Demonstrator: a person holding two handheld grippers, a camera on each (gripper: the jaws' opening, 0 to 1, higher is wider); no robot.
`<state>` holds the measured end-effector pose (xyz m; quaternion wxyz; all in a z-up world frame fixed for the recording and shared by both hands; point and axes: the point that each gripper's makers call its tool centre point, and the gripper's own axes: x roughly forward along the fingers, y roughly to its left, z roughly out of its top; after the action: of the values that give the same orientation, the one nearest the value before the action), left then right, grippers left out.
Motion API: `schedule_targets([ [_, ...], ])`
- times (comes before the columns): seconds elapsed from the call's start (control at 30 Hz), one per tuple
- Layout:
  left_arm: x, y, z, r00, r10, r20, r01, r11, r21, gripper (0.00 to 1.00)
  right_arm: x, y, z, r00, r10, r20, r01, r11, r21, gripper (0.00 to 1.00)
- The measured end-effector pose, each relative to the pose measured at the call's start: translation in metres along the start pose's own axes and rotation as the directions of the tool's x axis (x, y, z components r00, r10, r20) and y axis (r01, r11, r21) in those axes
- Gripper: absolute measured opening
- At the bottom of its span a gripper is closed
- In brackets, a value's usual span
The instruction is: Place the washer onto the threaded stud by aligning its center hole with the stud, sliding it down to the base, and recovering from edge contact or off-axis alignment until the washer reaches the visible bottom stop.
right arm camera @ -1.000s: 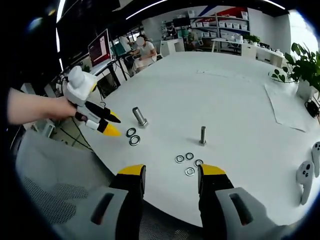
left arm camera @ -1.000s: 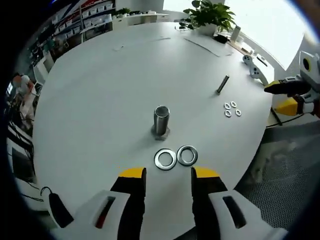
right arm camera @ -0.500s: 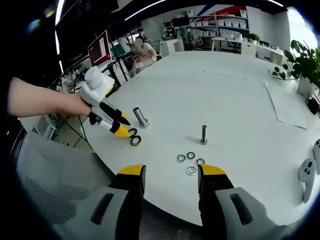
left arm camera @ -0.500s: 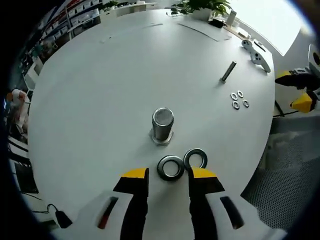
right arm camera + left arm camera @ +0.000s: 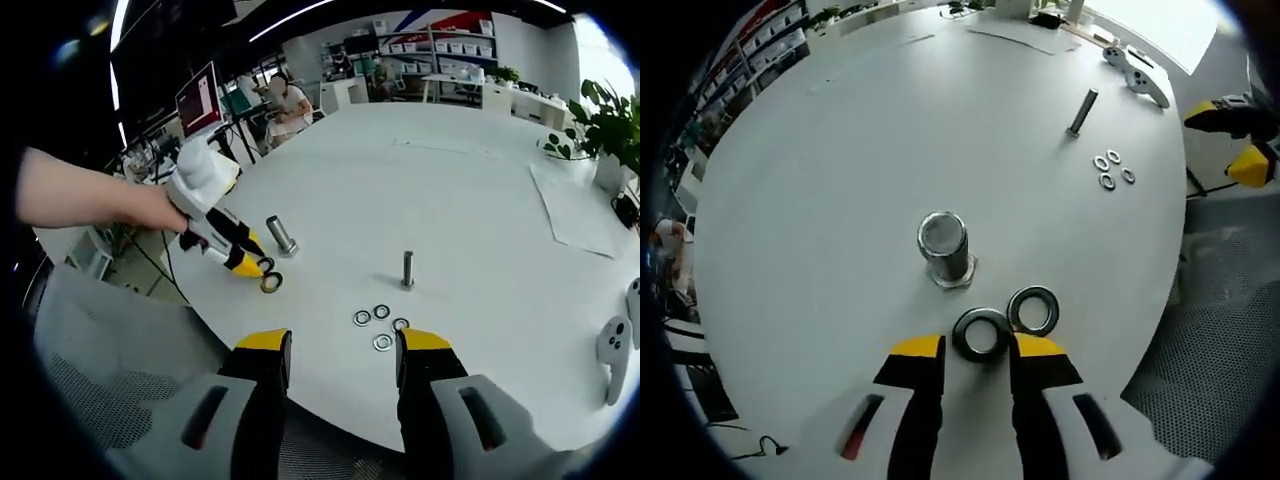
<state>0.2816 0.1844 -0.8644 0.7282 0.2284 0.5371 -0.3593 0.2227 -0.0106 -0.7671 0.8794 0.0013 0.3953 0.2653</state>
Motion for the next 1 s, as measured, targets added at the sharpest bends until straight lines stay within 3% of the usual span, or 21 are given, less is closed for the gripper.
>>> schedule_targets([
  [0.1,0.000,0.002,0.000,1.000,0.017,-0.016,-0.016,0.998,0.059,0.21,0.000,0.001,-0.002,1.000,0.001,-0.007,-0.001,1.000,-0.002,0.44],
  [0.27,0.001,0.003,0.001,1.000,0.005,-0.017,-0.004,0.999,0.043,0.21,0.000,0.001,-0.002,1.000,0.000,-0.010,-0.001,1.000,-0.012,0.44],
  [0.6,-0.006,0.005,-0.019,0.995,0.006,-0.096,0.002,0.997,0.081,0.21,0.000,0.001,-0.001,1.000,0.003,-0.005,-0.003,1.000,-0.005,0.44],
  [0.7,-0.005,0.006,-0.019,0.994,0.024,-0.105,-0.007,0.987,0.160,0.21,0.000,0.002,-0.001,1.000,0.005,-0.006,-0.005,1.000,-0.008,0.44],
  [0.77,-0.005,0.005,-0.019,0.993,0.026,-0.119,-0.010,0.992,0.129,0.21,0.000,0.002,-0.002,1.000,0.007,-0.009,-0.007,1.000,-0.006,0.44],
  [1.0,-0.005,0.005,-0.018,0.985,0.022,-0.173,0.002,0.991,0.136,0.22,0.000,0.003,-0.002,1.000,0.008,-0.010,-0.008,1.000,-0.009,0.44],
])
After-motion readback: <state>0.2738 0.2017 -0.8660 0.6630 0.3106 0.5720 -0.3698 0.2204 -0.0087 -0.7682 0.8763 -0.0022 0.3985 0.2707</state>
